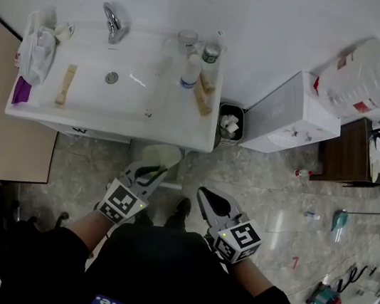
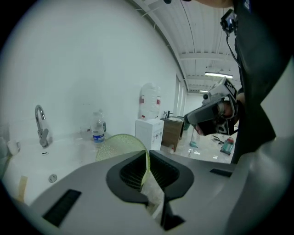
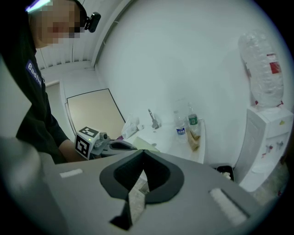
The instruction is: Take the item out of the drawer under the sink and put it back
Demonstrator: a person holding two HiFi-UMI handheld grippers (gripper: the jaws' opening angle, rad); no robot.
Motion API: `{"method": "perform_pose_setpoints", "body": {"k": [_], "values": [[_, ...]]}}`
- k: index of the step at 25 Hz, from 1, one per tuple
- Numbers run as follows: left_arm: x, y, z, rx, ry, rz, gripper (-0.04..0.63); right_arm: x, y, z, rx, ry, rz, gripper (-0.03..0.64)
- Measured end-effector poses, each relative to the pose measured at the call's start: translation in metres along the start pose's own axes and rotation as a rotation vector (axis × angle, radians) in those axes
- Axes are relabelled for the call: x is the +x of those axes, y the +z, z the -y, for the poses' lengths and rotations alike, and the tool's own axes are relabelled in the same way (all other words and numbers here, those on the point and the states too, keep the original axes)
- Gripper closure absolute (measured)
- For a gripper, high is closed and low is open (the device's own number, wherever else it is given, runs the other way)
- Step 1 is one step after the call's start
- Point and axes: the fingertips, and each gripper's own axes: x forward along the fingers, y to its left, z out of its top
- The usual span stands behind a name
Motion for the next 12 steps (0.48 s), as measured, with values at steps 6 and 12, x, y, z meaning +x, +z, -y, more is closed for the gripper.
{"method": "perform_pose_setpoints", "body": {"k": [6, 12], "values": [[0.034, -0.062, -0.008, 0.072, -0.04, -0.178, 0.568, -0.002, -0.005, 0.01, 0.023, -0.014, -0.027, 0.615], [0.065, -0.122, -0.014, 0.152, -0.098, -0.33, 0.568, -0.008, -0.027, 0.023, 0.075, -0.054, -0.06, 0.615]]}}
